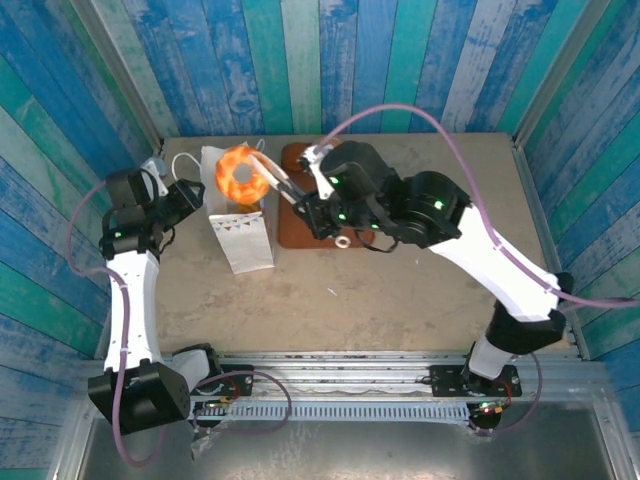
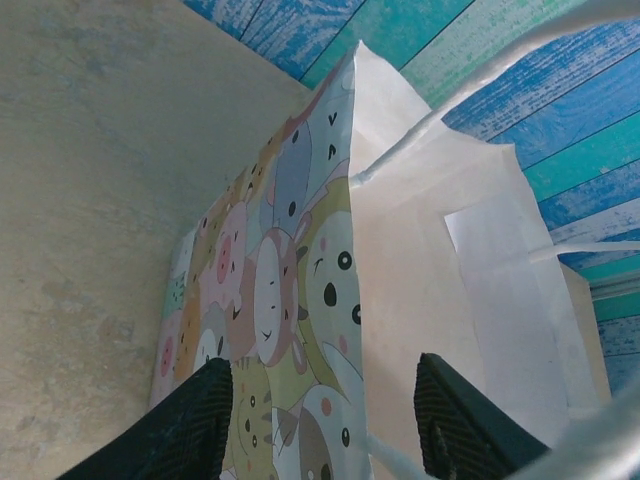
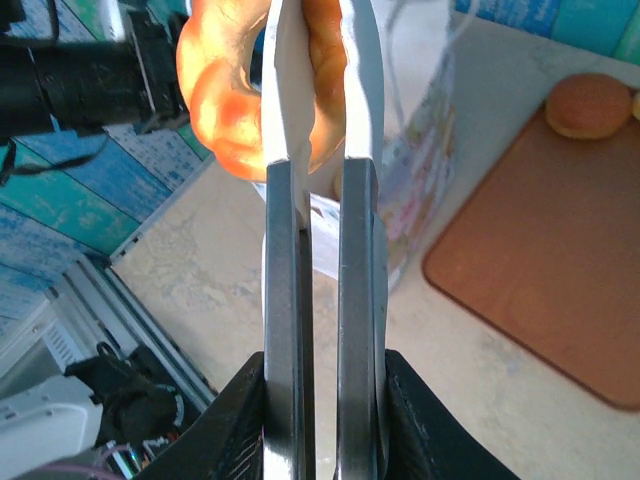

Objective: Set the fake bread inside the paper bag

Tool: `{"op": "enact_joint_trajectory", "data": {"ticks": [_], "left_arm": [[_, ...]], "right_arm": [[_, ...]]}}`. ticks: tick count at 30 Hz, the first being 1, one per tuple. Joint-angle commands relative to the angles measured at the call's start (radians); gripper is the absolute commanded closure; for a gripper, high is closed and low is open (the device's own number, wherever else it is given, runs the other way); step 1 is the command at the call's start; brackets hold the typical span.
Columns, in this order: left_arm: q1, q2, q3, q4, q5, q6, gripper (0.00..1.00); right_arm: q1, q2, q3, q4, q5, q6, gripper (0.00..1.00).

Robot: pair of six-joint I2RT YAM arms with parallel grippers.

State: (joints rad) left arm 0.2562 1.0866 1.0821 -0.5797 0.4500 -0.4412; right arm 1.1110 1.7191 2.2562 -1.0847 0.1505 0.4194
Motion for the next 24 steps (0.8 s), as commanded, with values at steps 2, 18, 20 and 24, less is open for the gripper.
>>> {"op": "enact_joint_trajectory", "data": {"ticks": [2,18,20,24], "left_arm": [[0.009,0.004,-0.02,0.013,0.019,0.018,0.5],[0.018,-0.047,-0.057,-0.027,-0.033,0.042,0.64],[0.02,-0.048,-0.057,-0.029,-0.033,0.042,0.66],[0.02,-0.051,-0.056,-0.031,-0.033,0.044,0.67]], "right_arm": [[0.007,0.094,0.12,0.088,-0.02,-0.05,0.72],[-0.022,0.271,0.174,0.153,0.046,-0.08,0.72],[-0.028,0.283,0.171,0.152,0.062,-0.086,0.72],[-0.041,0.295,0.154,0.152,0.089,-0.1,0.72]]}}
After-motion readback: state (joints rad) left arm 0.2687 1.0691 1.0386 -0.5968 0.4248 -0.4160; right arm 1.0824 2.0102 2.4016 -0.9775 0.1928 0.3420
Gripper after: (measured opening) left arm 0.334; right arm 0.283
